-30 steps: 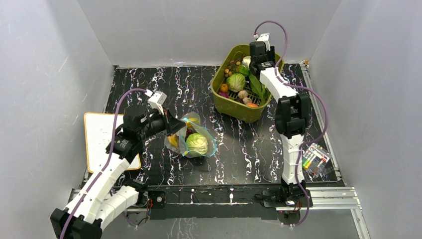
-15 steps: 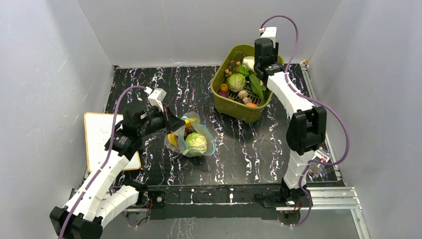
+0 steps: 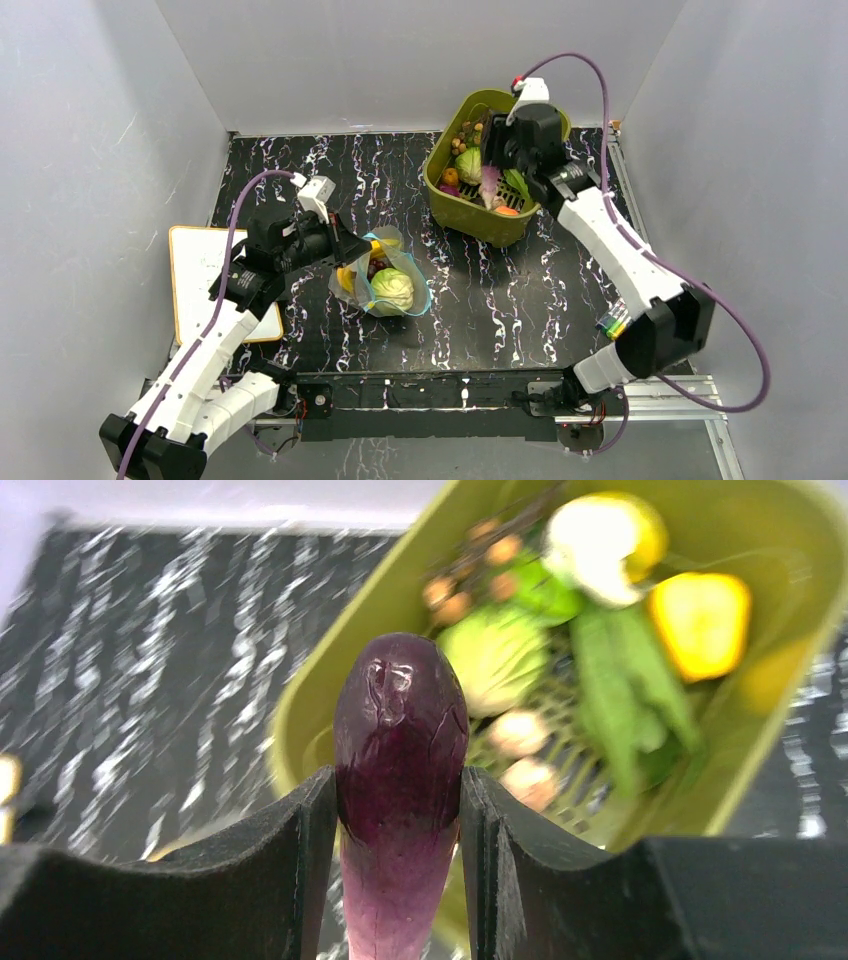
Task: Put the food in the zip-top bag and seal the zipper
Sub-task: Pick up the fake vegetable from the bin, then place the fake vegetable in the zipper food storage bag.
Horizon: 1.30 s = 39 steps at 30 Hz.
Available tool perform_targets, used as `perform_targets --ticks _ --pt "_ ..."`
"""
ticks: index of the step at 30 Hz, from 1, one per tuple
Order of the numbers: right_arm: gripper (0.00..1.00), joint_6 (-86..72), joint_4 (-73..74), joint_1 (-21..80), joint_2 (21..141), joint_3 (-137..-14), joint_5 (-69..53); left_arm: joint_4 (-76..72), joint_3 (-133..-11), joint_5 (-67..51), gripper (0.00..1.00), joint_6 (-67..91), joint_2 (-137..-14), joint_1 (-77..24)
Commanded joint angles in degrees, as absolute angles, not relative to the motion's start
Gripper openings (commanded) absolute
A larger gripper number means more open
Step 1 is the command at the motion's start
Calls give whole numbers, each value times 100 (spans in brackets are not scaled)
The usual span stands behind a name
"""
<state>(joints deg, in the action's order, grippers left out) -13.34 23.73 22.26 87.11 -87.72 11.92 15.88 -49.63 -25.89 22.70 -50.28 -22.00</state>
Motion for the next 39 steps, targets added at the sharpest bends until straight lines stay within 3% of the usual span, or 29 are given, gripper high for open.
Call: perform_targets --ticks 1,12,19,39 --pt "30 -1816 2515 2826 7833 -8151 31 1413 -5233 -2726 0 2166 -5056 -2224" --pt "30 -2547 2833 3575 6392 -7198 -1111 1311 -5322 -2756 0 2066 -5127 -2230" --pt "29 -3571 2176 3820 5986 -6566 -2269 1383 -5321 -2774 0 1925 -5132 -2224" --pt "29 -4836 1878 5604 6823 -6251 -1013 1220 -5173 -3021 0 1934 -5023 -2224"
